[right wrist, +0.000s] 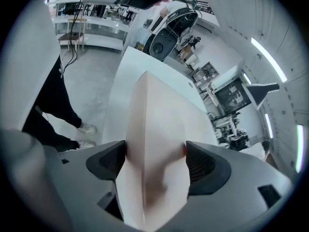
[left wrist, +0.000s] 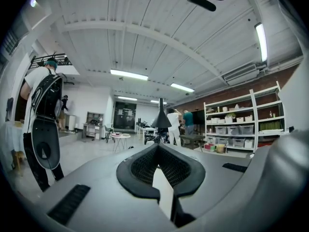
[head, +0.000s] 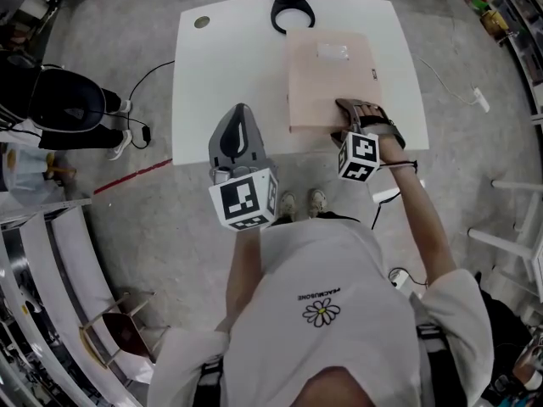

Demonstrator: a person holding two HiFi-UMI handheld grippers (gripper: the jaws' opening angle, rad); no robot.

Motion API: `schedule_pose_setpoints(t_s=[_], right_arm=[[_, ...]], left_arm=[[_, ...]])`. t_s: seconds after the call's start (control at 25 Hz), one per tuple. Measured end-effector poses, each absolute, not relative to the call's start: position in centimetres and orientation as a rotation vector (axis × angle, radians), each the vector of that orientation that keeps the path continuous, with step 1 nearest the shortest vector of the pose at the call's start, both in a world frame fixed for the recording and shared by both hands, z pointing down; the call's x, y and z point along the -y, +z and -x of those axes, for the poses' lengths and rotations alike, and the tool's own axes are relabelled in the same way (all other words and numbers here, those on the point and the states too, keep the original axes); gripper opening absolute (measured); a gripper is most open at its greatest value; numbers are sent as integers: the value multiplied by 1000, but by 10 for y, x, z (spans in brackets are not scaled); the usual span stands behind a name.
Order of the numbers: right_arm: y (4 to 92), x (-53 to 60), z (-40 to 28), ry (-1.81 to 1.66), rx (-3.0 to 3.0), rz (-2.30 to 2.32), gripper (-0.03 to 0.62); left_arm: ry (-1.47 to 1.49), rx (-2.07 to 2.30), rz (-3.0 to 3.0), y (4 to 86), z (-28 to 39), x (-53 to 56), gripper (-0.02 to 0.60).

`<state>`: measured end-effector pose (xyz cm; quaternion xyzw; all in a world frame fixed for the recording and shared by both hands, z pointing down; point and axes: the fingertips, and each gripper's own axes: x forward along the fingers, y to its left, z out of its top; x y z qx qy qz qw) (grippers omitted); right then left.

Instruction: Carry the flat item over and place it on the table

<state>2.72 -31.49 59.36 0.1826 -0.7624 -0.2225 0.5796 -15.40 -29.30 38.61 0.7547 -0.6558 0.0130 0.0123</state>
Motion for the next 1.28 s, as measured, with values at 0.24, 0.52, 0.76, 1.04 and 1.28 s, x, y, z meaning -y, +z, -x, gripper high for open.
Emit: schedule_pose_setpoints(t_s=[0.24, 0.52, 0.76, 1.04, 1.28], right_arm=[[602, 307, -24, -434, 1815, -409, 344], [597, 306, -24, -429, 1817, -411, 344], [552, 311, -22, -464, 1891, -494, 344], [434, 345, -15, -584, 2081, -837, 344], [340, 355, -21, -545, 2351, -1280, 344]], left_arm=[[47, 2054, -2336, 387, 158, 294, 12], [47, 2047, -2342, 390, 155, 301, 12], [38, 2038, -2369, 385, 148, 308, 12], [8, 2035, -2416, 367, 137, 315, 12], [-26, 2041, -2486, 336, 130, 319, 12]])
